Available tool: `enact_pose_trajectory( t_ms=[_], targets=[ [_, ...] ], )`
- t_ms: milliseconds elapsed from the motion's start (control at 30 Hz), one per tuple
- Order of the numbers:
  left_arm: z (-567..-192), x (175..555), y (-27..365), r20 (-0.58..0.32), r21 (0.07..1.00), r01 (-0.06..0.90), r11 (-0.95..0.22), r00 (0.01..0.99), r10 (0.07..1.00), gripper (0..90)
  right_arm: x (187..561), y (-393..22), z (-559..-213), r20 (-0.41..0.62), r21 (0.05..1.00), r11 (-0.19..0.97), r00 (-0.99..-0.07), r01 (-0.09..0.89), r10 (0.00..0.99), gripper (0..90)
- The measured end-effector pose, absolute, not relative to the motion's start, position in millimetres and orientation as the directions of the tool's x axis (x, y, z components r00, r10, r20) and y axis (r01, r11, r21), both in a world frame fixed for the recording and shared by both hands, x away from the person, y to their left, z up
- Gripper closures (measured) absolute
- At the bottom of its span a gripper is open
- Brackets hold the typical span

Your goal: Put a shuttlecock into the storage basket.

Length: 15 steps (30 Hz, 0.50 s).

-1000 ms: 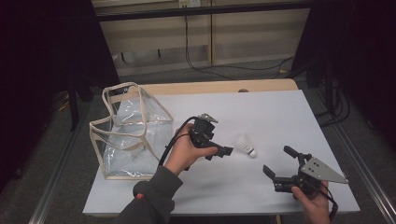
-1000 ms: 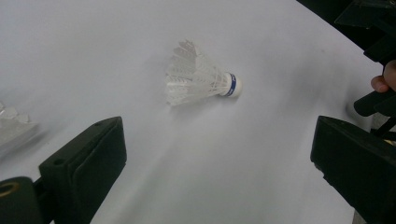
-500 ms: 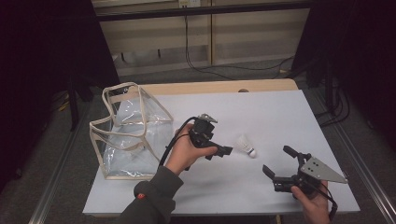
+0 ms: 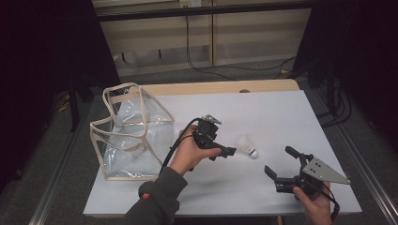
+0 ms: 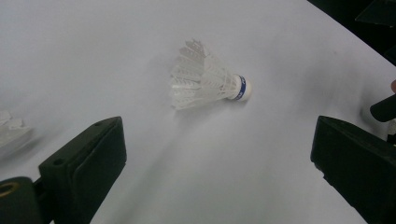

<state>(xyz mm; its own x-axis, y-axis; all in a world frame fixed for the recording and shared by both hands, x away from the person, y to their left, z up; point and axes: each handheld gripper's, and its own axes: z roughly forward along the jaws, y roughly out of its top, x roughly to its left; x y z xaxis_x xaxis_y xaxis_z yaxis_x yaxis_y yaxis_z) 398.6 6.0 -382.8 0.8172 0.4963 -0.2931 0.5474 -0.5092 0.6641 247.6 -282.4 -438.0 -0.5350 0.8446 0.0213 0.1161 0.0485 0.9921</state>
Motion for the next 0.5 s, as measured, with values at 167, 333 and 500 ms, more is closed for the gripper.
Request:
enact_pose_trajectory(
  t_ms=[167, 333, 500],
  targets=[
    [-385.3, 400.0, 4.2, -0.288, 0.664, 0.546, -0.512, 0.818, 0.499, 3.3, 247.5, -282.7, -437.9, 0.02, 0.992, 0.05, -0.535, 0.116, 0.844, 1.5],
    [-387.3, 401.3, 2.9, -0.281, 0.67, 0.534, -0.515, 0.825, 0.49, 3.3, 247.8, -282.8, -437.9, 0.022, 0.992, 0.048, -0.537, 0.116, 0.843, 1.6],
    [-389.6, 402.1, 0.3, -0.294, 0.676, 0.543, -0.499, 0.819, 0.492, 3.3, 247.6, -283.1, -437.7, 0.02, 0.992, 0.05, -0.536, 0.115, 0.844, 1.6]
  ],
)
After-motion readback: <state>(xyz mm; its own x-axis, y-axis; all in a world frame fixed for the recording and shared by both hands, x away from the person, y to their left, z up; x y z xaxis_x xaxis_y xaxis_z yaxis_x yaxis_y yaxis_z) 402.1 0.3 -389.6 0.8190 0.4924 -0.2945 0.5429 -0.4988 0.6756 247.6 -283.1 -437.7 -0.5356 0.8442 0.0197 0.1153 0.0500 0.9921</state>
